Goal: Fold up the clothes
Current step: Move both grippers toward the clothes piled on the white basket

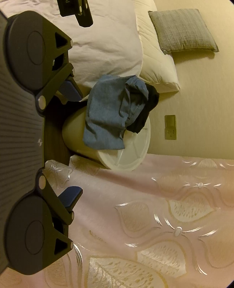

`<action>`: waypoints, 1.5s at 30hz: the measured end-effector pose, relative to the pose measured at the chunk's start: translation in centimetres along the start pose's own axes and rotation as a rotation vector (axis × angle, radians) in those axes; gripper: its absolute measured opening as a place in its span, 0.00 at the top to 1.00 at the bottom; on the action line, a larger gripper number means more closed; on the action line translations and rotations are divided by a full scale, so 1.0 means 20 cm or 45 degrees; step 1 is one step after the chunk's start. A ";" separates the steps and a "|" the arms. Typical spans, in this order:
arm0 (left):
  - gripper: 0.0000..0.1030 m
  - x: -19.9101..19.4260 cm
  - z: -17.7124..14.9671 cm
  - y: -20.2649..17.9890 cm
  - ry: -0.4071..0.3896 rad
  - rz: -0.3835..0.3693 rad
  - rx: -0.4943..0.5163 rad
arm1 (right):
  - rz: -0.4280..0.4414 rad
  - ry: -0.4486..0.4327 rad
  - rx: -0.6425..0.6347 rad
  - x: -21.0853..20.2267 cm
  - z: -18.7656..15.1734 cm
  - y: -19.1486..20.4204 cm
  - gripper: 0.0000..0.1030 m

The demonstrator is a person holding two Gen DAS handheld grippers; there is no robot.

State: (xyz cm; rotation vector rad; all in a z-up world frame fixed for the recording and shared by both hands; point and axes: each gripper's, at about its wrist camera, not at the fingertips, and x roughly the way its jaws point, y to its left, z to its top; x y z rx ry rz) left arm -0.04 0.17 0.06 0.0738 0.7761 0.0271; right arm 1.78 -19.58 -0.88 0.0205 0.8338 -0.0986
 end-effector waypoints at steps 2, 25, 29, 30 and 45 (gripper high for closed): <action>0.01 0.00 0.00 0.01 -0.001 -0.006 0.000 | 0.006 0.004 0.004 0.00 0.00 0.00 0.00; 0.01 0.11 0.01 0.07 0.056 -0.095 0.084 | -0.058 0.043 0.038 0.03 -0.03 0.03 0.00; 0.01 0.14 0.01 0.08 0.071 -0.116 0.103 | -0.063 0.050 0.044 0.05 -0.03 0.05 0.00; 0.01 0.14 0.01 0.09 0.074 -0.122 0.105 | -0.064 0.051 0.044 0.05 -0.02 0.06 0.00; 0.01 0.26 0.03 0.15 0.144 -0.157 0.156 | -0.075 0.088 0.054 0.16 -0.01 0.15 0.00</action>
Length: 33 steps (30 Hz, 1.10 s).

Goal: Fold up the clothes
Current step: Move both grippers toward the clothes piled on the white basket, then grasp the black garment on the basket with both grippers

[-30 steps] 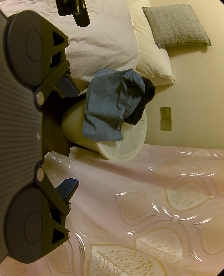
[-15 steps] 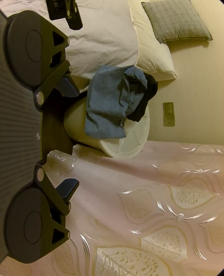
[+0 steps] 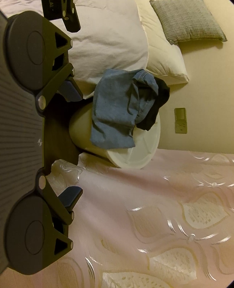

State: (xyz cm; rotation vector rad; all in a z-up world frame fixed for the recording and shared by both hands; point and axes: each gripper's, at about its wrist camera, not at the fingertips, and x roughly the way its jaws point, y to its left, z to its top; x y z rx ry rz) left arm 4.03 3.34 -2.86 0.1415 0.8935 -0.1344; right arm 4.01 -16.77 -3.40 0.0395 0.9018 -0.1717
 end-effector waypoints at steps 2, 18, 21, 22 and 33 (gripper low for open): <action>0.01 0.02 0.01 0.01 0.004 -0.003 0.001 | 0.000 0.006 0.001 0.02 0.00 0.01 0.00; 0.01 0.19 0.14 0.04 0.030 0.070 -0.003 | 0.034 0.008 -0.002 0.21 0.16 0.03 0.00; 0.01 0.25 0.19 0.04 0.057 0.076 -0.016 | 0.038 0.013 -0.006 0.27 0.21 0.04 0.00; 0.01 0.27 0.20 0.04 0.055 0.072 -0.017 | 0.041 0.015 -0.007 0.29 0.23 0.04 0.00; 0.05 0.59 0.40 0.06 0.084 0.081 -0.072 | 0.115 0.099 -0.020 0.67 0.44 0.04 0.00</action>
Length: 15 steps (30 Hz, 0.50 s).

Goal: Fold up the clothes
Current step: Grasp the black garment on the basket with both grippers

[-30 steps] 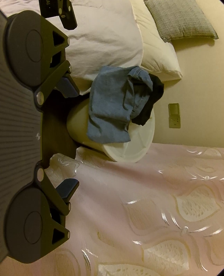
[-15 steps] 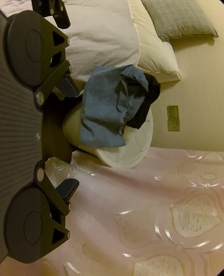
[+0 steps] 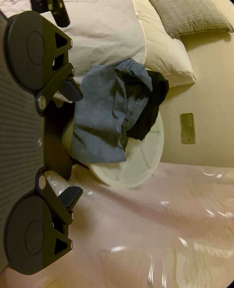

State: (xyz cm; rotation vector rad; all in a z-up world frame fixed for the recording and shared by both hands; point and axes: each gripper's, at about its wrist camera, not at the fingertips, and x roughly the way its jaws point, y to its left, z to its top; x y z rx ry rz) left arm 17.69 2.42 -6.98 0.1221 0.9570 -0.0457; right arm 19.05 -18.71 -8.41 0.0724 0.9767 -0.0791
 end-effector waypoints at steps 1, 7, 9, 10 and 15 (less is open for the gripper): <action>0.05 0.03 0.03 0.00 0.002 -0.003 -0.013 | 0.019 0.018 -0.001 0.04 0.03 -0.01 0.00; 0.12 0.24 0.20 0.00 0.080 -0.011 -0.060 | 0.094 0.093 -0.043 0.28 0.23 -0.04 0.00; 0.15 0.29 0.27 0.00 0.087 -0.026 -0.073 | 0.121 0.090 -0.060 0.34 0.29 -0.06 0.00; 0.18 0.31 0.30 0.00 0.088 -0.035 -0.078 | 0.131 0.084 -0.070 0.36 0.33 -0.06 0.00; 0.33 0.44 0.51 -0.03 0.109 -0.072 -0.088 | 0.159 0.019 -0.160 0.48 0.50 -0.06 0.01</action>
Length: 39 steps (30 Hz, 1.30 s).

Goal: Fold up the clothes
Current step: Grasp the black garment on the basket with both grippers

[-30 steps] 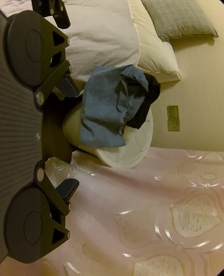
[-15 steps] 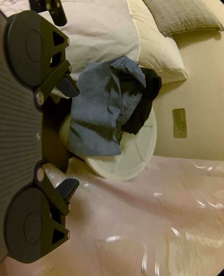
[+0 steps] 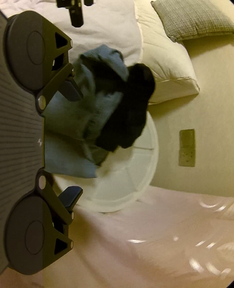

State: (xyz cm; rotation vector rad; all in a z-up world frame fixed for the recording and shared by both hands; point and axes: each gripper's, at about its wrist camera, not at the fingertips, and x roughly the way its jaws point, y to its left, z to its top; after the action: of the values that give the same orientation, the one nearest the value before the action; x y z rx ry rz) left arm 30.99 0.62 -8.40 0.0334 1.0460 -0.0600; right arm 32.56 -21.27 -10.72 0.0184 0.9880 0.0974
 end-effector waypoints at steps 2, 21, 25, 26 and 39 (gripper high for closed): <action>0.38 0.04 0.08 -0.01 0.013 -0.036 -0.030 | 0.037 -0.013 -0.023 0.04 0.07 -0.02 0.03; 0.40 0.76 0.69 -0.03 0.345 -0.163 -0.193 | 0.256 0.159 -0.161 0.69 0.36 -0.04 0.21; 0.57 0.98 0.71 -0.03 0.457 -0.145 -0.166 | 0.273 0.202 -0.082 0.87 0.35 -0.06 0.47; 0.59 1.00 0.72 -0.03 0.453 -0.154 -0.154 | 0.294 0.216 -0.051 0.90 0.36 -0.07 0.56; 0.79 0.78 0.96 0.04 0.147 -0.246 -0.074 | 0.289 -0.201 0.043 0.64 0.76 -0.08 0.96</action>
State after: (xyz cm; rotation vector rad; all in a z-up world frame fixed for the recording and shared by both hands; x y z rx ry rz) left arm 55.40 -0.22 -12.31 -0.1187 1.1633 -0.2050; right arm 52.35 -21.28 -13.15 0.1672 0.8273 0.2833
